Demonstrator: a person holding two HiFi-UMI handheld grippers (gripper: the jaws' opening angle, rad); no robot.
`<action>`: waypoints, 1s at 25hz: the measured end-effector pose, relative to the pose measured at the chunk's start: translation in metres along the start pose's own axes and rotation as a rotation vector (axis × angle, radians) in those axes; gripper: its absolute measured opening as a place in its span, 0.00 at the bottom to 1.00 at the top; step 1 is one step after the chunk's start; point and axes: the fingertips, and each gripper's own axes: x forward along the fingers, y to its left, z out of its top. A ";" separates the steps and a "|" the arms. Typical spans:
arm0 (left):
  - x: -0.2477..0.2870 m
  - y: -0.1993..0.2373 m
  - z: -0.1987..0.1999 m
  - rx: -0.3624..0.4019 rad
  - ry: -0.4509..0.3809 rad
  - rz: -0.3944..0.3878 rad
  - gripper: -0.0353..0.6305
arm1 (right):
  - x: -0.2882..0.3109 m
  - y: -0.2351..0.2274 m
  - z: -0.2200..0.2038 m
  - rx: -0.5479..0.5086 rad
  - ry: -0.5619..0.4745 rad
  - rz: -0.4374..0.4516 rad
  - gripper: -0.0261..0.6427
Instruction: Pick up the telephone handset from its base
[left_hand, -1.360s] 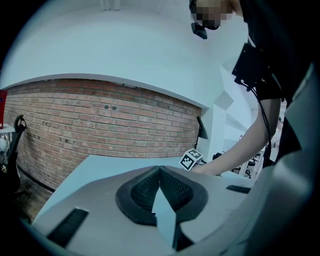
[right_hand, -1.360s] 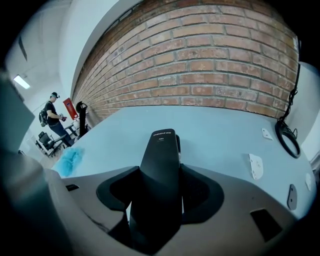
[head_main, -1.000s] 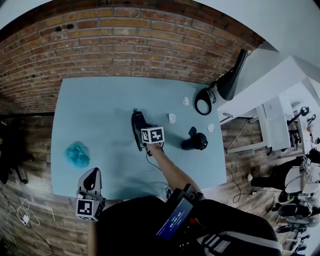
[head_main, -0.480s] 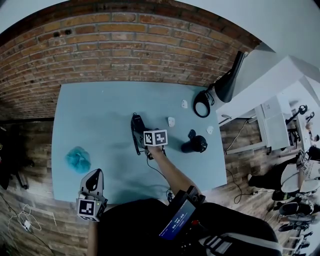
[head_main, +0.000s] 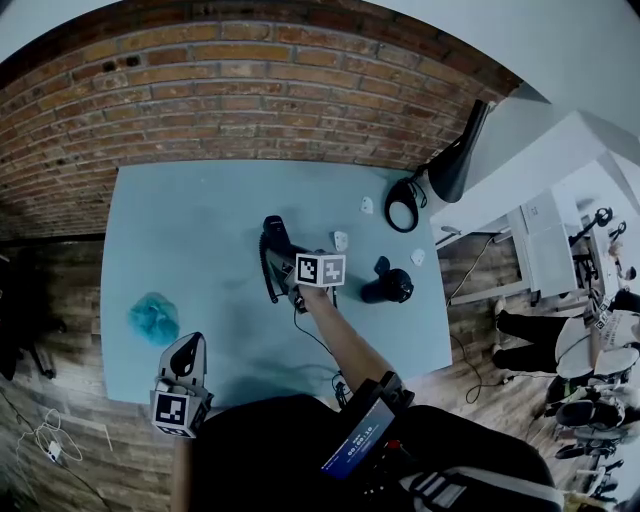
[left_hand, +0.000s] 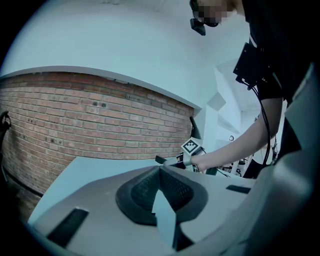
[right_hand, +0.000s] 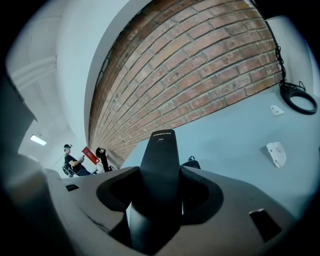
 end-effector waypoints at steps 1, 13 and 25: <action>0.000 0.000 0.000 0.000 -0.002 -0.002 0.05 | -0.001 0.003 0.004 0.003 -0.011 0.002 0.42; 0.012 -0.005 0.001 0.002 0.002 -0.036 0.05 | -0.023 0.046 0.068 0.042 -0.158 0.097 0.42; 0.018 -0.012 0.005 0.016 -0.011 -0.064 0.05 | -0.073 0.094 0.148 0.142 -0.419 0.279 0.42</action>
